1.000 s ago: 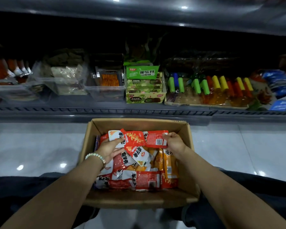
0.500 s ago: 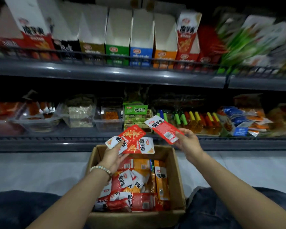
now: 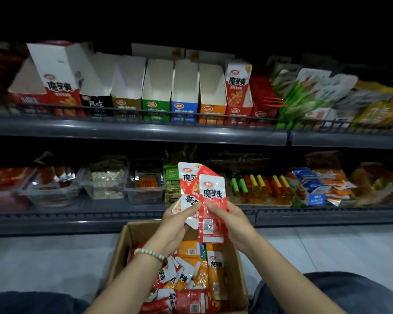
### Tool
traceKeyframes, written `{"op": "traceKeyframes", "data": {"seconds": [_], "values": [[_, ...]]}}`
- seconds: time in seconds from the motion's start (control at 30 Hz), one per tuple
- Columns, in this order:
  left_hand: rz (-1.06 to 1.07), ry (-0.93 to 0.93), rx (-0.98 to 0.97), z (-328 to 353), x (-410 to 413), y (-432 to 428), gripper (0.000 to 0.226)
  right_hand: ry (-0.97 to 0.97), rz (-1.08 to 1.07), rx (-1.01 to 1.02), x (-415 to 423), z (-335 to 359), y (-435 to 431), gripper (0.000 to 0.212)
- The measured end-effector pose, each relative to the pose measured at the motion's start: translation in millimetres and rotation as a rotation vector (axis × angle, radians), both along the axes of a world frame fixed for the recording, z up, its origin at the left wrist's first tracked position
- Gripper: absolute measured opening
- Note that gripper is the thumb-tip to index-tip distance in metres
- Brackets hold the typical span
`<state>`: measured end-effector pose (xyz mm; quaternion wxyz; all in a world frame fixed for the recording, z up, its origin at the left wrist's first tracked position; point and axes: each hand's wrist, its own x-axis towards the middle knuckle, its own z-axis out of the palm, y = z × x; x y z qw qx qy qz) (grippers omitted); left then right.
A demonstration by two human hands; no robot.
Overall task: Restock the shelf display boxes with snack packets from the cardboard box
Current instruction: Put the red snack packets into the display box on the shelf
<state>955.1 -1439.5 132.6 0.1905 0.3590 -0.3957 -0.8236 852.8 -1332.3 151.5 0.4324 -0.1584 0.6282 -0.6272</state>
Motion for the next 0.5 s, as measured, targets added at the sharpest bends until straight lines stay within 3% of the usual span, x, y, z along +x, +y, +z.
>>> {"op": "traceKeyframes", "data": {"seconds": [0.1, 0.23, 0.4, 0.5], "values": [[-0.068, 0.114, 0.098, 12.1, 5.9, 1.5, 0.028, -0.01, -0.011, -0.008, 1.3, -0.2, -0.3, 0.026], [-0.086, 0.126, 0.12, 15.1, 10.5, -3.3, 0.027, 0.08, -0.002, 0.019, 1.7, 0.5, 0.4, 0.026], [-0.022, 0.033, 0.083, -0.7, 12.1, -2.3, 0.025, 0.263, -0.195, 0.074, -8.3, -1.2, -1.6, 0.014], [-0.064, 0.027, 0.098, -6.2, 10.4, 6.5, 0.027, 0.472, -0.147, 0.158, -10.2, -5.8, -5.1, 0.03]]}}
